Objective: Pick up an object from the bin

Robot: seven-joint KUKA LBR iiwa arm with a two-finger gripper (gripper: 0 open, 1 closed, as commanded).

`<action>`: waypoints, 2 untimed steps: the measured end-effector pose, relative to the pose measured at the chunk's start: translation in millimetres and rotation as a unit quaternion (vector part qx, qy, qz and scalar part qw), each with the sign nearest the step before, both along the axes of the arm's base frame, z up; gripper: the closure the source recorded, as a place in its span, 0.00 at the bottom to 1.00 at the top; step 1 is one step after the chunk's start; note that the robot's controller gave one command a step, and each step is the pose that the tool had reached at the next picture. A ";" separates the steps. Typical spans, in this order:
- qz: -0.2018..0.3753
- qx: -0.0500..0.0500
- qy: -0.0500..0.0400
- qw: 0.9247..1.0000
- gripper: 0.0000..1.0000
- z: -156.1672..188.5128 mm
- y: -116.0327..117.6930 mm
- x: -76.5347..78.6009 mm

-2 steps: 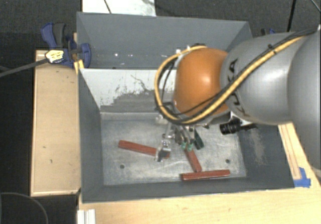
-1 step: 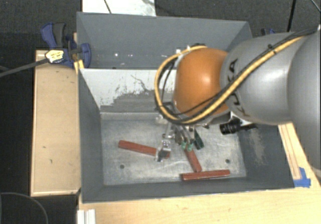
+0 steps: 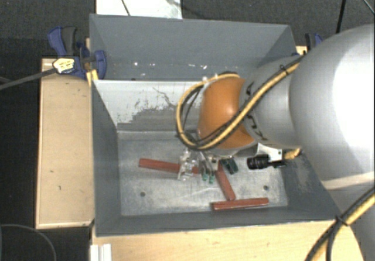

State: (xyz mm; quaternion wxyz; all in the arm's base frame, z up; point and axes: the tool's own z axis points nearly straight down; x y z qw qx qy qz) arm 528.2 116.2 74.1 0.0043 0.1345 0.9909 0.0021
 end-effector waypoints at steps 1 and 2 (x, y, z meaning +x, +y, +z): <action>-0.001 0.000 0.000 1.000 1.00 0.0 0.0 0.0; 0.031 -0.001 -0.001 1.000 1.00 195.6 -8.5 16.4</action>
Offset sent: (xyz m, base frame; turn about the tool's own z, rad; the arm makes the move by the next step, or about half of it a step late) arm 0.0143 -0.0091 0.1904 -0.0625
